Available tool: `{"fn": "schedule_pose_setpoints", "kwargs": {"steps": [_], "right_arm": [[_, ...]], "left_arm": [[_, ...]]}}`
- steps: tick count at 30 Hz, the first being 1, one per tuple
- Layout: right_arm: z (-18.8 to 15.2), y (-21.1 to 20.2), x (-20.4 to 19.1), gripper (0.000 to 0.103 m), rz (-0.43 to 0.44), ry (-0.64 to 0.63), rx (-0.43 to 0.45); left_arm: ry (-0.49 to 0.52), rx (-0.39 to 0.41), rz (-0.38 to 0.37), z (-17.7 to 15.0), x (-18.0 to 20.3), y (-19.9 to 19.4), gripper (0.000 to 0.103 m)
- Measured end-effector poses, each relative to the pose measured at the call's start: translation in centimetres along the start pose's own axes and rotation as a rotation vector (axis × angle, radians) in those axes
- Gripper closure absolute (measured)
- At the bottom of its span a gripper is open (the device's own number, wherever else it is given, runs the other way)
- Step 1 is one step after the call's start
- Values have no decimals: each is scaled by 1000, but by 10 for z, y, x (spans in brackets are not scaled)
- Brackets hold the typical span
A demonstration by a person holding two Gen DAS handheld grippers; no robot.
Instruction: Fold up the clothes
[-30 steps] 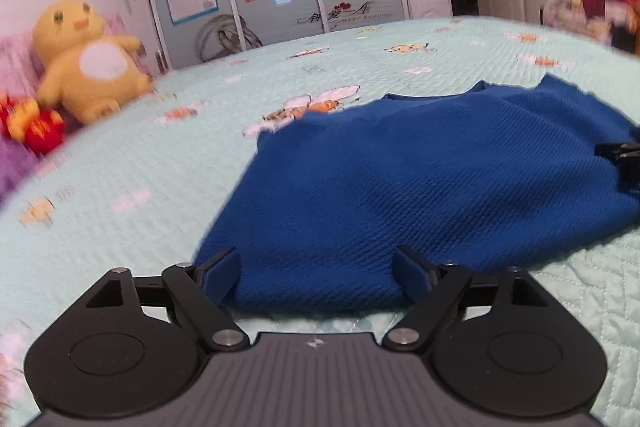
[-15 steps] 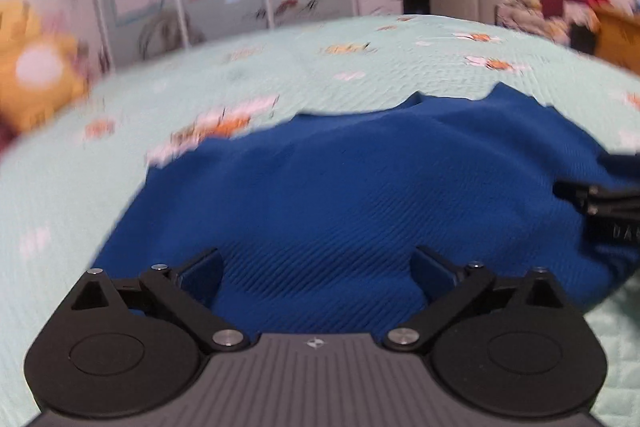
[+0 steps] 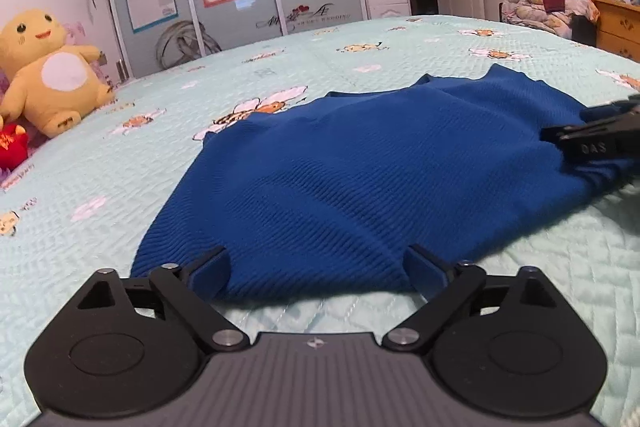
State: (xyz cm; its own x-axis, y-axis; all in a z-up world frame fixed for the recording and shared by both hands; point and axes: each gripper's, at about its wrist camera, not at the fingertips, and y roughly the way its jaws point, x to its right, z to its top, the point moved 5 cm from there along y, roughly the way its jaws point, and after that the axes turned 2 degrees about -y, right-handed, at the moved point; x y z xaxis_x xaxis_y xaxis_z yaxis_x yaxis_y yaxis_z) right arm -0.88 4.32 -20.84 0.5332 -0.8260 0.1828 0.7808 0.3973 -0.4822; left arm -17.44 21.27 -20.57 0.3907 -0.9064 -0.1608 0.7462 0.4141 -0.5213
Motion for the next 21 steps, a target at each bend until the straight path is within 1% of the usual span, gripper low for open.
{"fn": "schedule_pose_setpoints", "kwargs": {"steps": [4,7,9,11,13,16,18,19,21], "right_arm": [[0,0,0,35,-2,-2,1],[-1,0,0,34,-1,0,2],[-1,0,0,34,0,2,2],[-1,0,0,34,1,3,2],[-1,0,-1,34,1,4,2],[-1,0,-1,34,1,5,1],[-1,0,-1,34,2,7,1],[-1,1,-1,34,2,7,1],[-1,1,-1,34,3,6,1]], "left_arm": [[22,-10,6,1,3,-7,8],[37,-24,13,7,2,-6,13],[17,4,24,21,-3,-8,14],[-23,37,17,40,-9,-5,14],[-46,63,18,59,-12,3,14],[-47,90,32,81,-15,21,14],[-50,70,44,82,-16,38,14],[-49,49,50,77,-16,46,14],[-40,-29,64,54,-18,66,12]]}}
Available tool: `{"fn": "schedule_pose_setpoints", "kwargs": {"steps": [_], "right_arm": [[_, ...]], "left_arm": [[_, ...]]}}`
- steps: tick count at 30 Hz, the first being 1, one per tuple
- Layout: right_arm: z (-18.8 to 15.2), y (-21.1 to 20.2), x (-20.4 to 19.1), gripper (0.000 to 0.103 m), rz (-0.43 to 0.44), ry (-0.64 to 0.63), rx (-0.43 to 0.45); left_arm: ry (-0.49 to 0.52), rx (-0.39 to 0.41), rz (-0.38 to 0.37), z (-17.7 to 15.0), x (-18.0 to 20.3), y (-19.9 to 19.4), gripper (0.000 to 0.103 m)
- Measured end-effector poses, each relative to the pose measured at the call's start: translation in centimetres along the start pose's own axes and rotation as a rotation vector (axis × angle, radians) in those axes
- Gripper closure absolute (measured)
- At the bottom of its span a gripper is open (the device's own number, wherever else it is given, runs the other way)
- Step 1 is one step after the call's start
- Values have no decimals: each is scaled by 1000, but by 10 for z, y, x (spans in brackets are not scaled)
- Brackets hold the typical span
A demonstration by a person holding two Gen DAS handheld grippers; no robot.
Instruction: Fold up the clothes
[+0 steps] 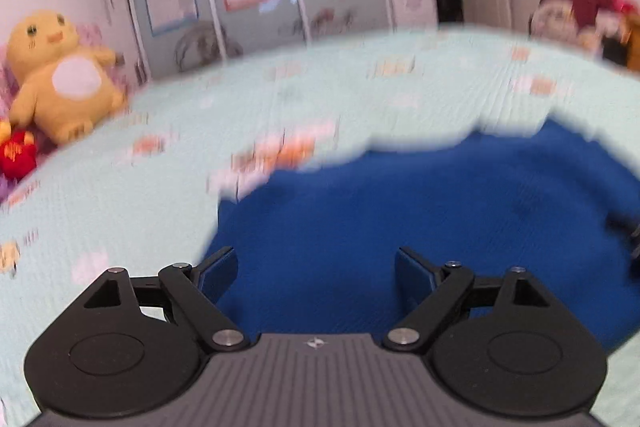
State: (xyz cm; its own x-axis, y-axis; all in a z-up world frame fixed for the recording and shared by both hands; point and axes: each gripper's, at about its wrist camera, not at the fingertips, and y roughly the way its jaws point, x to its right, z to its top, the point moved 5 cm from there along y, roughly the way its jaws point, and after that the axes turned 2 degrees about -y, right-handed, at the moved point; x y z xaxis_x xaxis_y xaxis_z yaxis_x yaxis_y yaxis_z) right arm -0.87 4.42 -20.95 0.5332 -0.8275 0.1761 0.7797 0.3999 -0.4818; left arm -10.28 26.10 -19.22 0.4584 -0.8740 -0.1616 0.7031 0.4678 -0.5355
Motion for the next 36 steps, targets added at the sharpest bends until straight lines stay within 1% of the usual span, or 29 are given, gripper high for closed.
{"fn": "schedule_pose_setpoints", "kwargs": {"steps": [2,3,5,12,21,36], "right_arm": [[0,0,0,34,1,1,0],[0,1,0,34,2,1,0],[0,0,0,34,-1,-1,2],[0,-1,-1,34,-9,-9,2],[-1,-1,0,33,-12,-11,2],[0,-1,0,32,-14,-9,4]], "left_arm": [[-42,0,-10,-6,-6,0,9],[-64,2,-15,-9,-10,-1,5],[-108,6,-26,-14,-16,-2,3],[-74,-8,-26,-22,-16,-14,3],[-54,4,-27,-39,-19,-34,3],[-59,2,-3,-48,-19,-44,3]]}}
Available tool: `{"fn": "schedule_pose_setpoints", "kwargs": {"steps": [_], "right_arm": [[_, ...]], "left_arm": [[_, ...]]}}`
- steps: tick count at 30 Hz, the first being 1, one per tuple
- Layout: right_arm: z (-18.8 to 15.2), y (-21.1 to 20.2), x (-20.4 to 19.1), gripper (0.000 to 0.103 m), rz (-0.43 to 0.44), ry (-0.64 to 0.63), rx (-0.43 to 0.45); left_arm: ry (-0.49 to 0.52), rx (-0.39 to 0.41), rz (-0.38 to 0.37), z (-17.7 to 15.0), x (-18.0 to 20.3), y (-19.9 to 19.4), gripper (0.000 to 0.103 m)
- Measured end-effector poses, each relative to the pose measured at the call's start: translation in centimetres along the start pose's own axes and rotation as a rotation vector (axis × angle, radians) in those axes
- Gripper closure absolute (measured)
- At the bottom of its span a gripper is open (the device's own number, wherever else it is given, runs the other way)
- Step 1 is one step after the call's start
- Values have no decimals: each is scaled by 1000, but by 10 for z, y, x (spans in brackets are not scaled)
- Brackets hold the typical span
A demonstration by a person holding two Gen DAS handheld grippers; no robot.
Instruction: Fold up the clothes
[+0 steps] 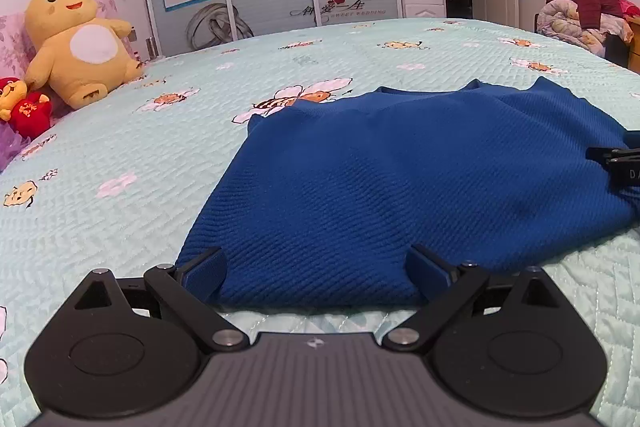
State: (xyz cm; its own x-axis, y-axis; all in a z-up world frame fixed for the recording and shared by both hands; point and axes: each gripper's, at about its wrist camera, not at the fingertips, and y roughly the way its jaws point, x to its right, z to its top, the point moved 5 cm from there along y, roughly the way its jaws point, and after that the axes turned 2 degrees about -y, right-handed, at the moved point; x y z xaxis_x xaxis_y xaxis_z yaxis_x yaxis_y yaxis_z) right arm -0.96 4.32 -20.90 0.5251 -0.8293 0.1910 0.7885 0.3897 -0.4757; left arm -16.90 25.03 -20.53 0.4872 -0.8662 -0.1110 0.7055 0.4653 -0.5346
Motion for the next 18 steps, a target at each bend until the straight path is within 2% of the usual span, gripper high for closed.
{"fn": "schedule_pose_setpoints", "kwargs": {"steps": [9,14,15,18], "right_arm": [[0,-1,1,31,2,7,0],[0,-1,1,31,1,10,3],[1,-2,1,31,1,10,4],[1,-2,0,31,1,10,7]], "left_arm": [[-28,-20,3,-11,-6,-12,3],[-59,-76,-17,-17,-9,-22,4],[-59,-68,-23,-16,-9,-27,7],[-76,-19,-62,-7,-7,-40,8]]}}
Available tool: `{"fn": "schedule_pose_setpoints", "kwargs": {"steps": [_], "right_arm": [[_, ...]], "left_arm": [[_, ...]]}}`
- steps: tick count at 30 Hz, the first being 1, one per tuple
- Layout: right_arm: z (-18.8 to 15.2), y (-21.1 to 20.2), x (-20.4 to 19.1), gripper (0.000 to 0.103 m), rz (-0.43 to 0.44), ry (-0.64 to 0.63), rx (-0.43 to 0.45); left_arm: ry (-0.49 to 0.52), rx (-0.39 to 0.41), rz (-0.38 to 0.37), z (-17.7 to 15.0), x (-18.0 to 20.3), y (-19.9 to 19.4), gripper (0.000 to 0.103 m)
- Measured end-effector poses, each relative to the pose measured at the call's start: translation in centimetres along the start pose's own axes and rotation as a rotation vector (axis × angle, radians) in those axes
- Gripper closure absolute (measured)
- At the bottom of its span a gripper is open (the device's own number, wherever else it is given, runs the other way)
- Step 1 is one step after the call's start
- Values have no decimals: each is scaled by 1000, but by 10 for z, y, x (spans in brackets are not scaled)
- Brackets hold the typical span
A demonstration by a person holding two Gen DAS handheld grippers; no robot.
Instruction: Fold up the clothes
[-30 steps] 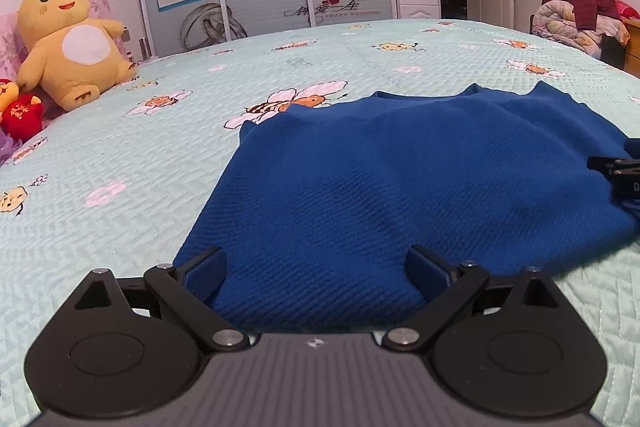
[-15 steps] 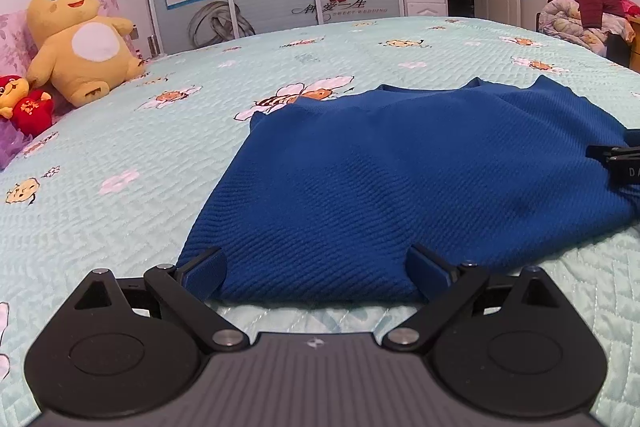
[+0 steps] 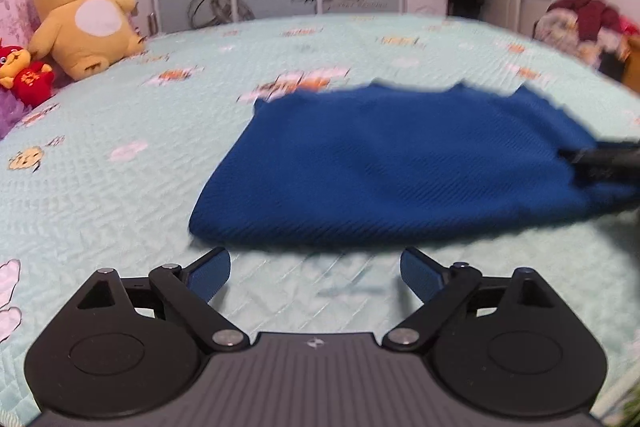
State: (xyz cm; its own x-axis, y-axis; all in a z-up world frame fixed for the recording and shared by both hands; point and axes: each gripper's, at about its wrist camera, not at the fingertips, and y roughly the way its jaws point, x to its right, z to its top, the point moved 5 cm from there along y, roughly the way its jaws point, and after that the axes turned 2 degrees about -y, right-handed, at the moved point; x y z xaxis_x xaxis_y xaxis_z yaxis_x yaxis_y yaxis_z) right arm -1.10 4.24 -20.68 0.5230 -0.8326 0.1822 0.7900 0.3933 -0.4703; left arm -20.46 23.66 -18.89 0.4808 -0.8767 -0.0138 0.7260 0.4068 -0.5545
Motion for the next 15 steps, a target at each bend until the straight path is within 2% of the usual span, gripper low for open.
{"fn": "schedule_pose_setpoints", "kwargs": {"steps": [4,8,12,13,14,15], "right_arm": [[0,-3,-2,30,-14,-15,9],[7,-8,-7,29,-46,-35,-2],[36,-16,-20,30,67,-9,86],[44,-15,-25,34,97,-8,104],[52,-6,-30,52,122,-19,85],[59,3,-35,65,147,-30,67]], "left_arm": [[2,56,-49,23,6,3,8],[-9,80,-52,45,2,36,8],[-50,94,-46,58,-4,68,8],[-60,94,-42,59,-6,75,8],[-78,89,-43,58,-8,80,8],[-95,83,-44,57,-10,85,8]]}}
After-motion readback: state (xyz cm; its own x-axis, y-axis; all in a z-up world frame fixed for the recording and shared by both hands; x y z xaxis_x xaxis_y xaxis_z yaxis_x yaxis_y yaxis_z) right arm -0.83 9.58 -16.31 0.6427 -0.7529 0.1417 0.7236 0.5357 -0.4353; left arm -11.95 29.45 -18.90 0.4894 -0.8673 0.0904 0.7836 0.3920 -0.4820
